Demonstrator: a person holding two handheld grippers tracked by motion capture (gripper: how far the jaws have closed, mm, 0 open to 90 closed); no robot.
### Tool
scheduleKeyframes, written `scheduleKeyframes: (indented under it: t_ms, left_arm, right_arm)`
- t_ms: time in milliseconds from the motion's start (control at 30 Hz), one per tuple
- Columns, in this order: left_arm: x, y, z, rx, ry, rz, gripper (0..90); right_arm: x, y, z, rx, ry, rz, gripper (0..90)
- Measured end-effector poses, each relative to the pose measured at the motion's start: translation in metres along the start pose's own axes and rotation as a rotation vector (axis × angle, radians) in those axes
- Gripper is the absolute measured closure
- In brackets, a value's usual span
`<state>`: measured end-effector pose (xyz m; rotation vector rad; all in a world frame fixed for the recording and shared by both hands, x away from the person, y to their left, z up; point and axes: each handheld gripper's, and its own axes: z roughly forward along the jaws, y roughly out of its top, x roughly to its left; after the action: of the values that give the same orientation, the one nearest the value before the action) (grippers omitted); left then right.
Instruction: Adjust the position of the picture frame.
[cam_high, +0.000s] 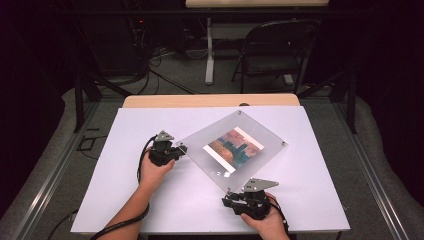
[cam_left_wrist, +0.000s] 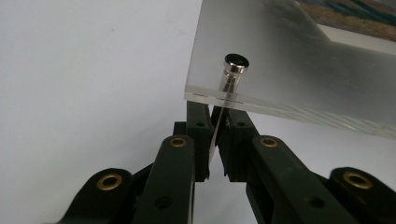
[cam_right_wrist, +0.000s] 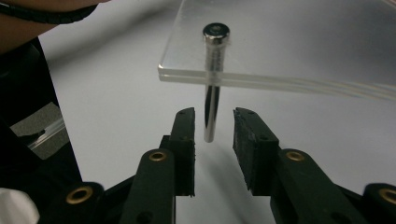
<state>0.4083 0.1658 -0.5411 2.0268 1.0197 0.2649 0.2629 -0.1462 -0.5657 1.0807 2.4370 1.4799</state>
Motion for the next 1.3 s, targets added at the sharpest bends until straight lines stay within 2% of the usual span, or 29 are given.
scheduleKeyframes:
  t_ms: [200,233,300,400,667,833,967,1000,1033,1167,1267,1300]
  left_arm:
    - [-0.003,-0.004,-0.001,0.007,0.0,0.007,83.6]
    - [-0.004,-0.005,-0.002,0.004,0.003,0.009,83.7]
    - [-0.005,-0.005,-0.003,0.002,0.006,0.013,83.9]
    - [-0.005,-0.006,-0.009,-0.006,0.007,0.024,84.1]
    - [-0.009,-0.016,-0.024,-0.013,0.008,0.003,84.8]
    - [-0.018,-0.025,-0.039,-0.02,-0.02,0.0,85.1]
    - [-0.026,-0.031,-0.044,-0.018,-0.044,-0.006,85.2]
    - [-0.033,-0.035,-0.047,-0.017,-0.061,-0.011,85.3]
    - [-0.033,-0.035,-0.047,-0.017,-0.061,-0.011,85.2]
    - [-0.05,-0.041,-0.053,-0.026,-0.105,-0.029,85.3]
    - [-0.054,-0.041,-0.055,-0.025,-0.1,-0.029,85.2]
    - [-0.053,-0.042,-0.054,-0.035,-0.082,-0.037,85.2]
  right_arm:
    - [-0.001,0.002,0.004,0.0,0.006,-0.007,80.3]
    - [0.0,0.003,0.004,0.002,0.006,-0.033,84.4]
    - [0.003,0.004,0.004,0.01,-0.012,-0.063,85.3]
    - [0.003,0.006,0.002,0.0,-0.003,-0.06,85.4]
    - [-0.009,0.011,-0.006,-0.021,-0.033,-0.018,85.7]
    - [-0.024,0.017,-0.016,-0.038,-0.063,0.021,85.7]
    - [-0.033,0.018,-0.02,-0.047,-0.089,0.041,85.6]
    - [-0.04,0.019,-0.024,-0.051,-0.107,0.055,85.6]
    - [-0.04,0.019,-0.024,-0.051,-0.107,0.055,85.6]
    - [-0.057,0.023,-0.033,-0.073,-0.149,0.084,85.3]
    - [-0.063,0.024,-0.034,-0.074,-0.162,0.092,85.2]
    - [-0.063,0.025,-0.033,-0.078,-0.155,0.095,85.2]
